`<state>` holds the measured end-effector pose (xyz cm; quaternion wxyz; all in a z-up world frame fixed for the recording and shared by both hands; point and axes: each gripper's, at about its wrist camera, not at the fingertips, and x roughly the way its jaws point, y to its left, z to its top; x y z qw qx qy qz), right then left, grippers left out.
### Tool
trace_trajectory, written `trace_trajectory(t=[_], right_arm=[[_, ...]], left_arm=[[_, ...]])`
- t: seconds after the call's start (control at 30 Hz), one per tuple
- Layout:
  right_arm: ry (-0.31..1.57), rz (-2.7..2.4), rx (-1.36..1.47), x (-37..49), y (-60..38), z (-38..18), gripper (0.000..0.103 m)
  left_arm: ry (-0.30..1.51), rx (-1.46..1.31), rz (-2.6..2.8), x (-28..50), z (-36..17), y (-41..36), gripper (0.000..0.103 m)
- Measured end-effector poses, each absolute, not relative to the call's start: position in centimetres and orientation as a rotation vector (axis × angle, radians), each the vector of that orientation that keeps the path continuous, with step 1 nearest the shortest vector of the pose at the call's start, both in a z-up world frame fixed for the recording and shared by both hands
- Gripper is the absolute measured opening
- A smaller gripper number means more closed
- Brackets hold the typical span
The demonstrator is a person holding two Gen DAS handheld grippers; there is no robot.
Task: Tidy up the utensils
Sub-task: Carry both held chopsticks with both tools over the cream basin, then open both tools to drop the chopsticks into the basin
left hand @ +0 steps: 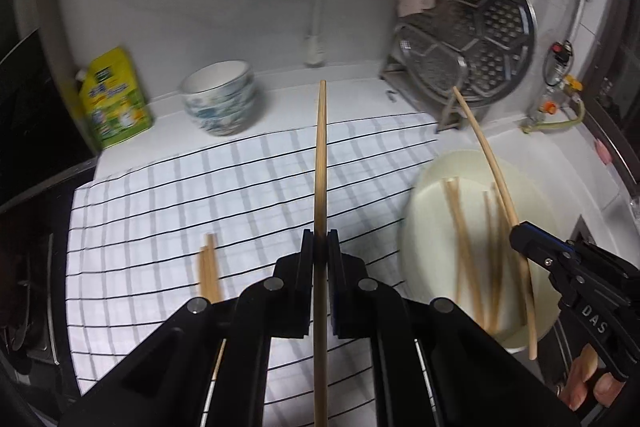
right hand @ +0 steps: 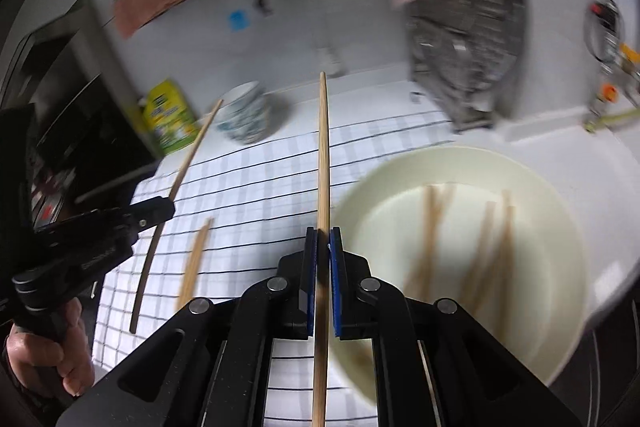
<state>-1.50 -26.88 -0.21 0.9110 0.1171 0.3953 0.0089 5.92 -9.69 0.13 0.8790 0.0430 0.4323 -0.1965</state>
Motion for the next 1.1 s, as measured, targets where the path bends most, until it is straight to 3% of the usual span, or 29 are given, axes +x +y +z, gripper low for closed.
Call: trace_trajectory(t=[0.5, 1.1], right_arm=[[0.855, -0.12, 0.328, -3.9, -37.7, -2.9, 0.006], [0.89, -0.068, 0.369, -2.5, -39.7, -5.5, 0.006]], left_arm=[[0.897, 0.18, -0.574, 5.2, -0.8, -22.6, 0.007], [0.953, 0.257, -0.555, 5.4, -3.6, -25.7, 0.007]])
